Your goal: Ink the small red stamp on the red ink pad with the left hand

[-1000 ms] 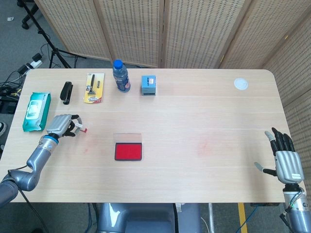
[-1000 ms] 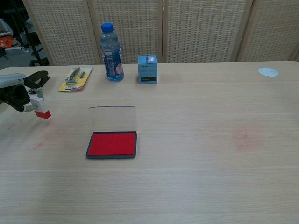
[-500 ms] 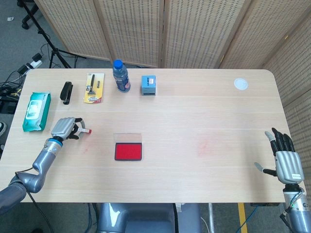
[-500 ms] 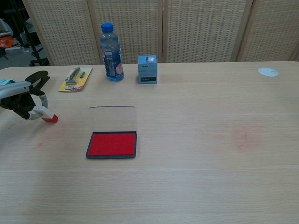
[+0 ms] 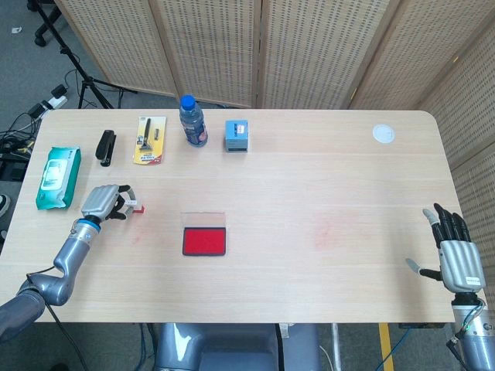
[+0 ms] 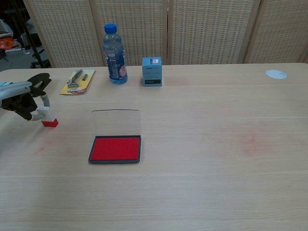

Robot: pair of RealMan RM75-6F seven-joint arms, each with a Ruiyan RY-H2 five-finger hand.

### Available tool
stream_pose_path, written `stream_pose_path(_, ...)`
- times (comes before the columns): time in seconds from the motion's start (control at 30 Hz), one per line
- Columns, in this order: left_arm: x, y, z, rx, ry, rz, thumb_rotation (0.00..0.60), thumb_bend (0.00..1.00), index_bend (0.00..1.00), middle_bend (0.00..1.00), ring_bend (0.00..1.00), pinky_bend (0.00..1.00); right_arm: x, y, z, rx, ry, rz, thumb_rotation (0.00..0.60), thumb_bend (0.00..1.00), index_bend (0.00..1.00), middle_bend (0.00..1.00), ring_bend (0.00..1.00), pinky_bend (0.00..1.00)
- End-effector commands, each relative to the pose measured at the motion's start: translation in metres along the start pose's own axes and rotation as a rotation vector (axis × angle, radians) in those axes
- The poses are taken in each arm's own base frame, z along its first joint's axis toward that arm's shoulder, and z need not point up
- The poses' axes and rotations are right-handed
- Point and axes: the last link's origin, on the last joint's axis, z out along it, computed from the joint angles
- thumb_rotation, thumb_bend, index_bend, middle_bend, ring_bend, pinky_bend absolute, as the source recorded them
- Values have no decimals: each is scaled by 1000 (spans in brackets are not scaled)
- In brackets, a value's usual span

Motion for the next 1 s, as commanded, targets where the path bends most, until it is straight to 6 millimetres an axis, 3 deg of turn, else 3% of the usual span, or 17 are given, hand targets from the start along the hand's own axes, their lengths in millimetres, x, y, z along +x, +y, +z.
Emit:
stream_pose_path(0.03,1,2,2,-1,2,-6,600,353,486,1000,1000,990,0,0,0,0,-1,-1,600,41,0,0,0,0)
stream_pose_path(0.53,8,4,0,-11,11,12,600,356,436,1000,1000,990,0,0,0,-2,-2,1,600,40,0,0,0,0)
stream_pose_path(0.73,15,2,-6,-32,23,8,600,347,372,1000,1000,991,0,0,0,2,0,0,600,40,0,0,0,0)
stream_pose_path(0.87,32,-2,-17,-60,66,22,600,302,319,986,1000,989,1,-1,-1,4,0,1,600,41,0,0,0,0)
stream_pose_path(1.0,57,-10,-37,-92,130,36,600,248,266,876,981,954,1,-2,-2,9,1,3,600,40,0,0,0,0)
